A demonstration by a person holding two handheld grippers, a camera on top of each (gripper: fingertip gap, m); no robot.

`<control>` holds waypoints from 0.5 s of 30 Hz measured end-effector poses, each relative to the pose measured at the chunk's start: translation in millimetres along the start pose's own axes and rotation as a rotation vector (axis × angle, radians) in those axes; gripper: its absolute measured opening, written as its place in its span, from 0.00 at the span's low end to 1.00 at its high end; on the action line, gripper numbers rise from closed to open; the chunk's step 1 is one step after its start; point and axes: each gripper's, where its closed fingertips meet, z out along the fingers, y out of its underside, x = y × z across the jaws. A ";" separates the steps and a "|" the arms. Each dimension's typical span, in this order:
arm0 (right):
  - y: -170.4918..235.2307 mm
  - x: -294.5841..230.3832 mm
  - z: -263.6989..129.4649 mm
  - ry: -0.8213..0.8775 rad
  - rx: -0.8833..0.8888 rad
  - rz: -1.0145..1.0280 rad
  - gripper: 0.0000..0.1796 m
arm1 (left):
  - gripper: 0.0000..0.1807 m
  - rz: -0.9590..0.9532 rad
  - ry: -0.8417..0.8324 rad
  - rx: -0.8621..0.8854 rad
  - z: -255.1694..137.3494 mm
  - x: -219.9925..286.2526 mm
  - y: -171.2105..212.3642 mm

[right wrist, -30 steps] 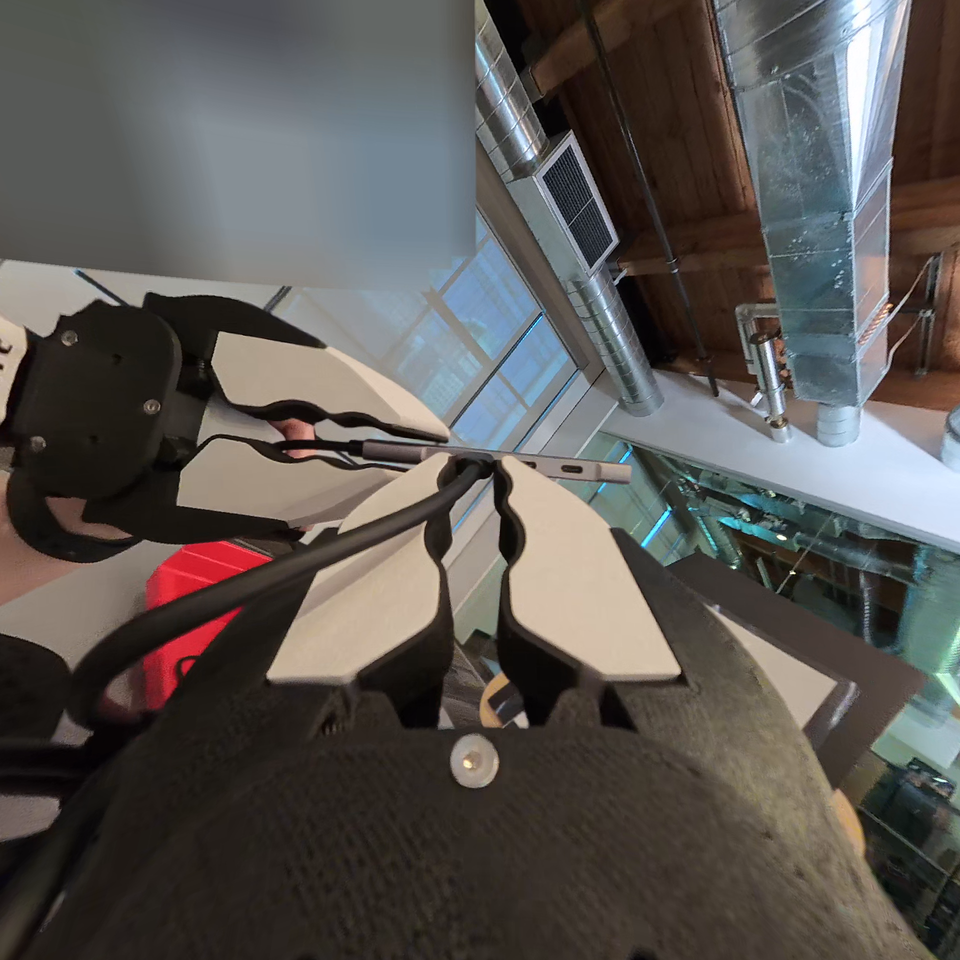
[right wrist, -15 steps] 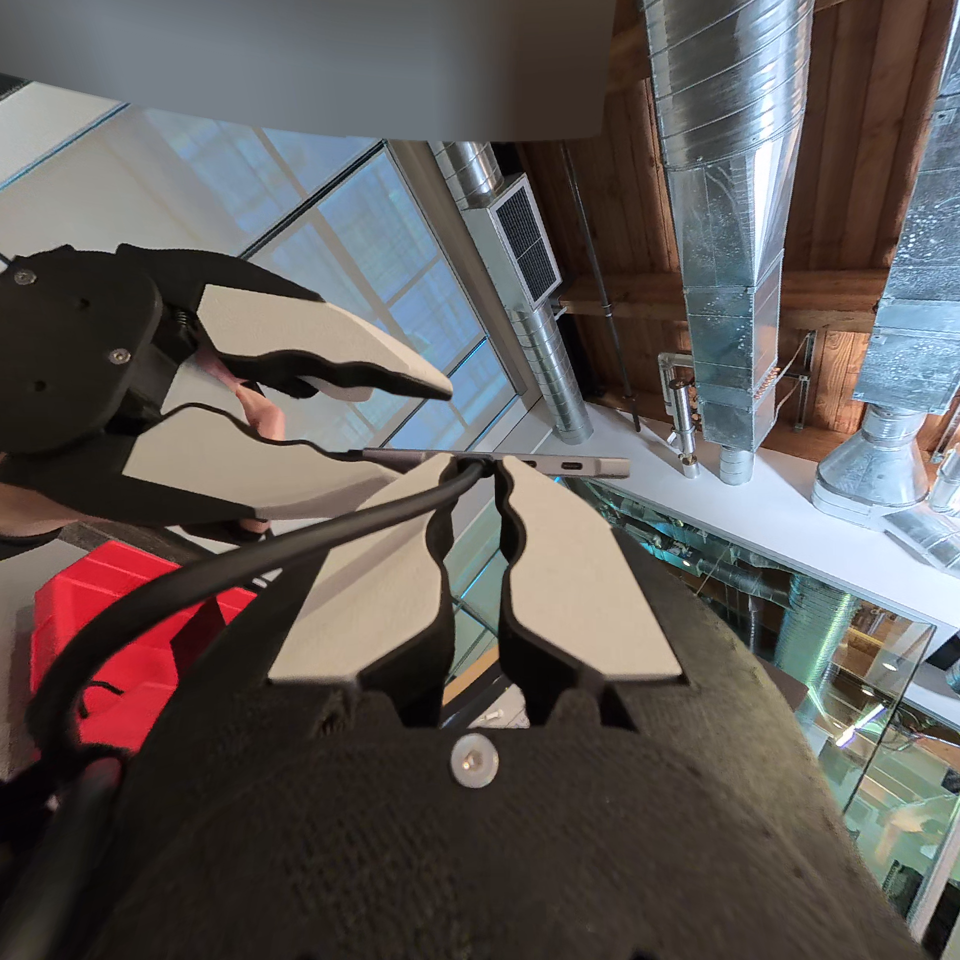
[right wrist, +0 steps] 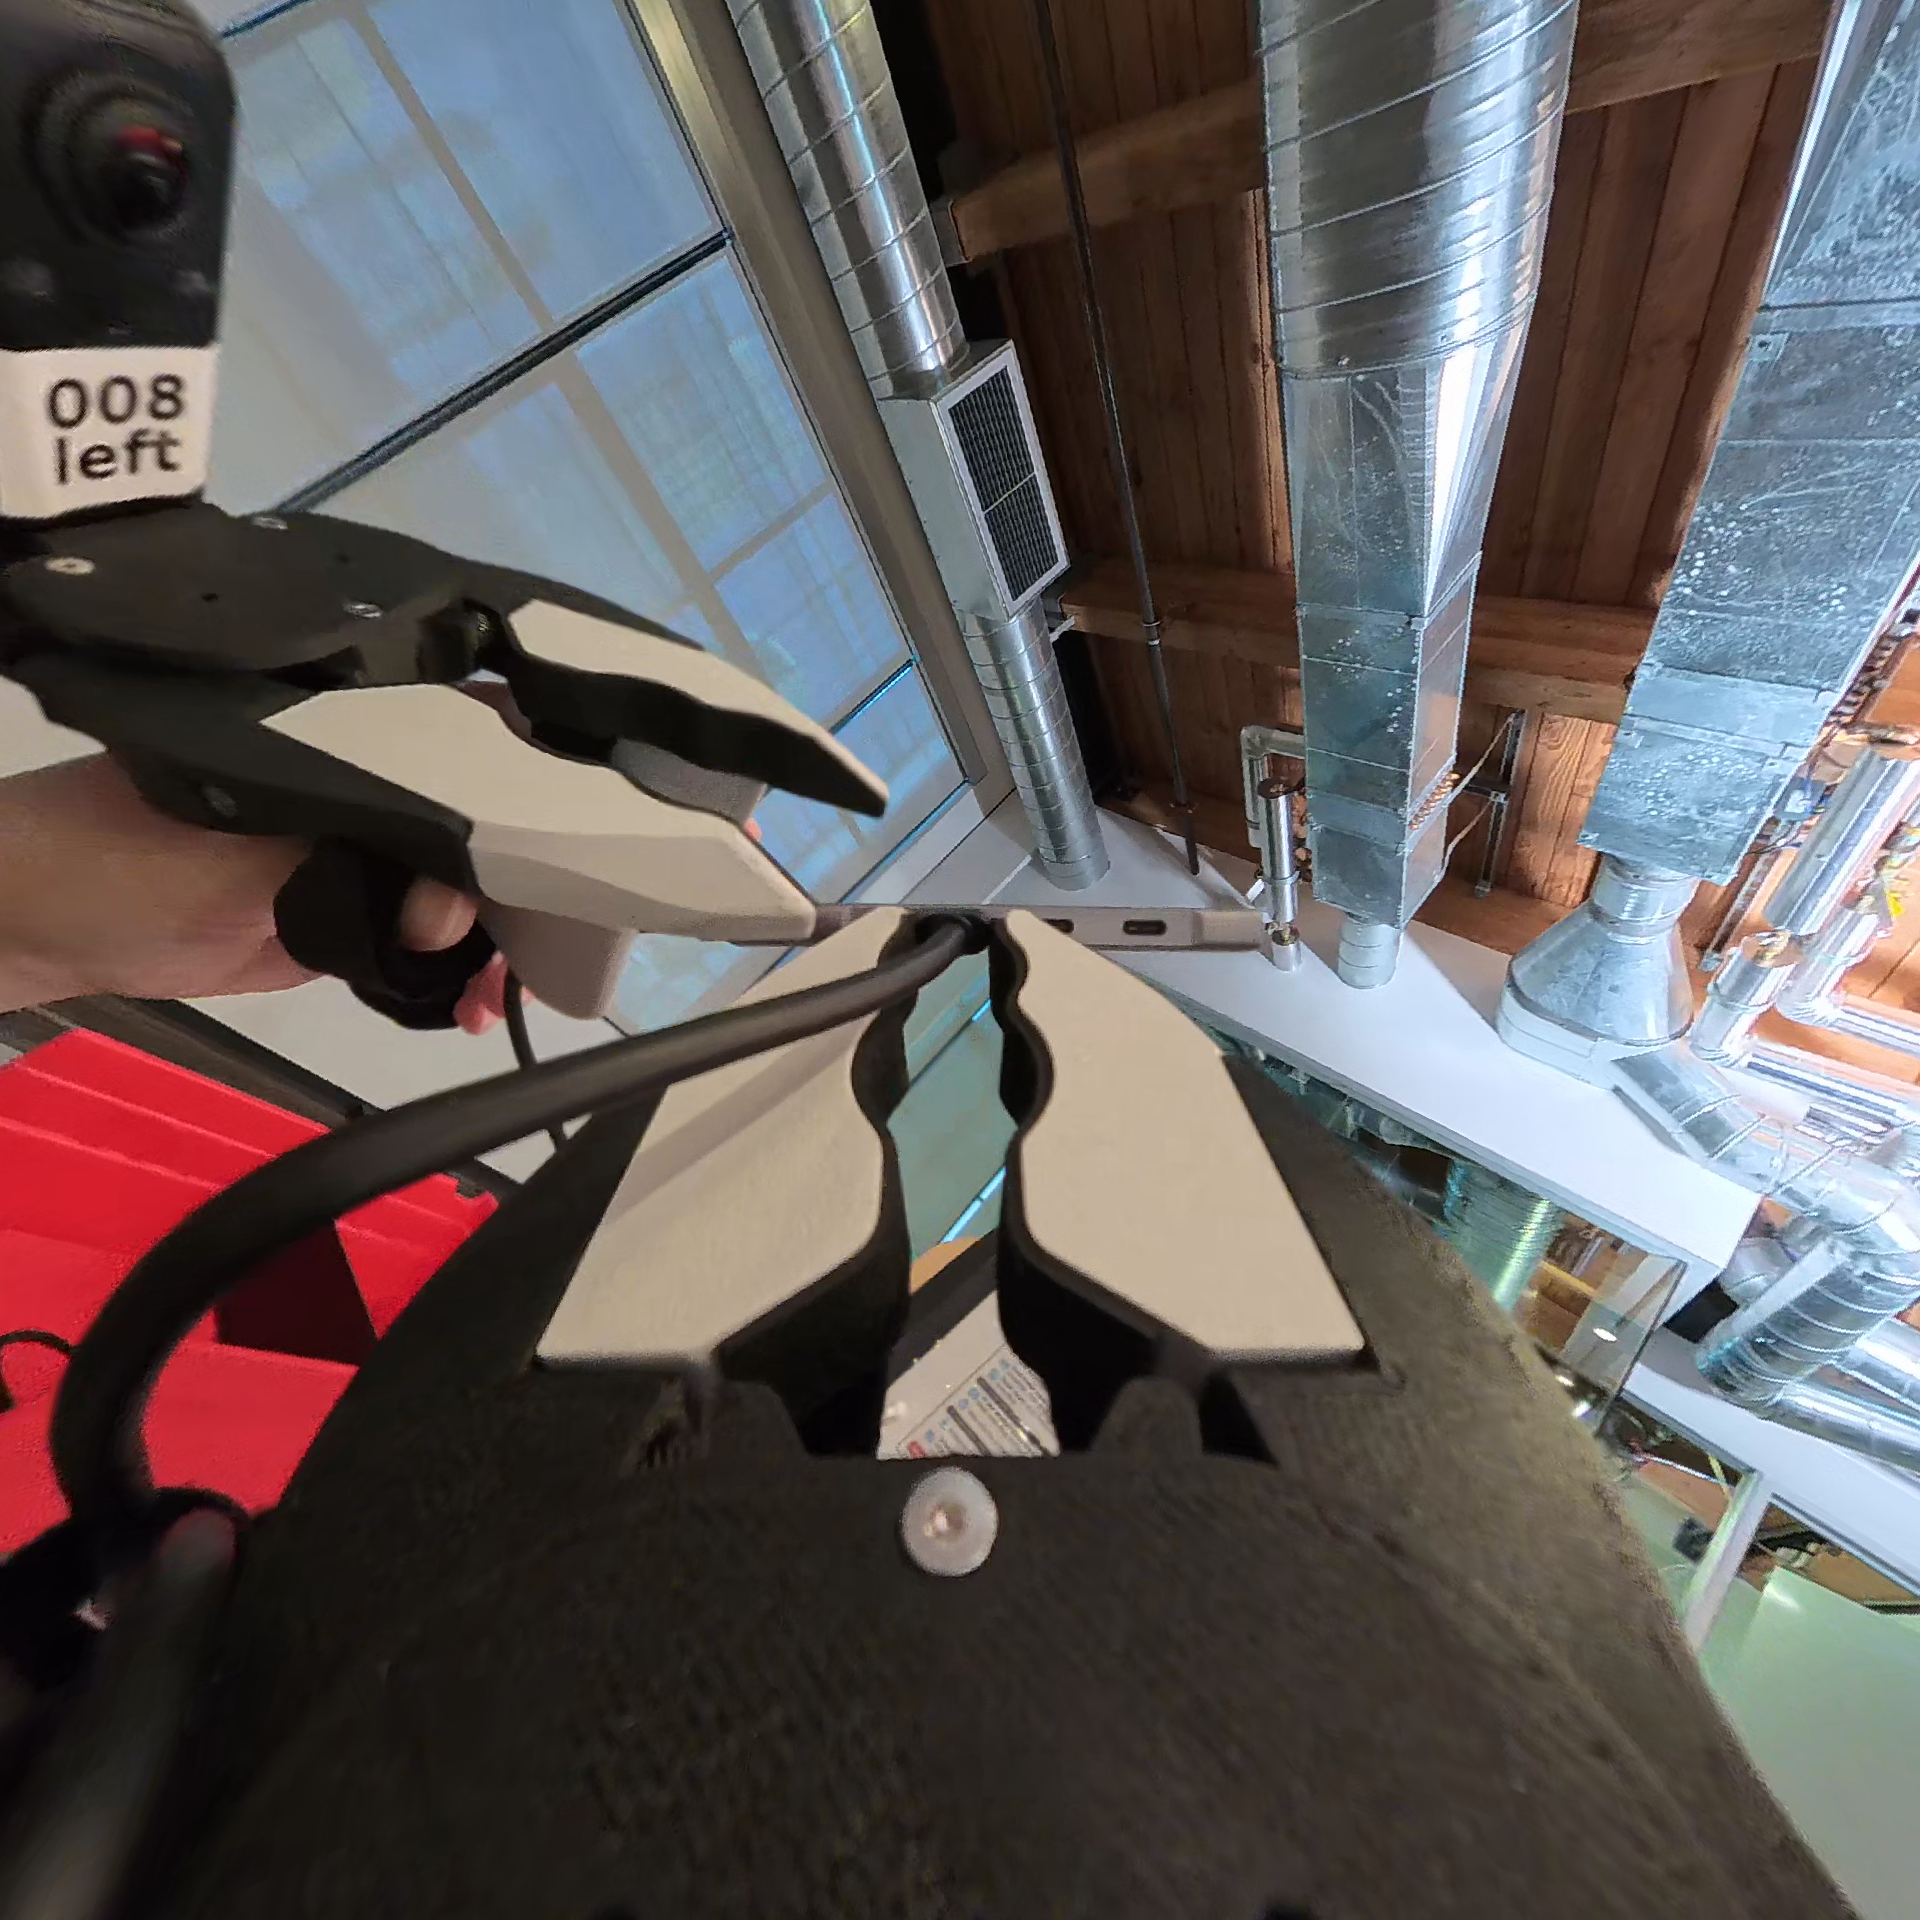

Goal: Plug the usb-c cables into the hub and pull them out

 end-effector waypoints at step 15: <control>-15.2 -6.3 -4.1 0.029 0.031 -0.209 0.07 | 0.23 -0.528 0.298 -0.031 -0.3 16.0 2.0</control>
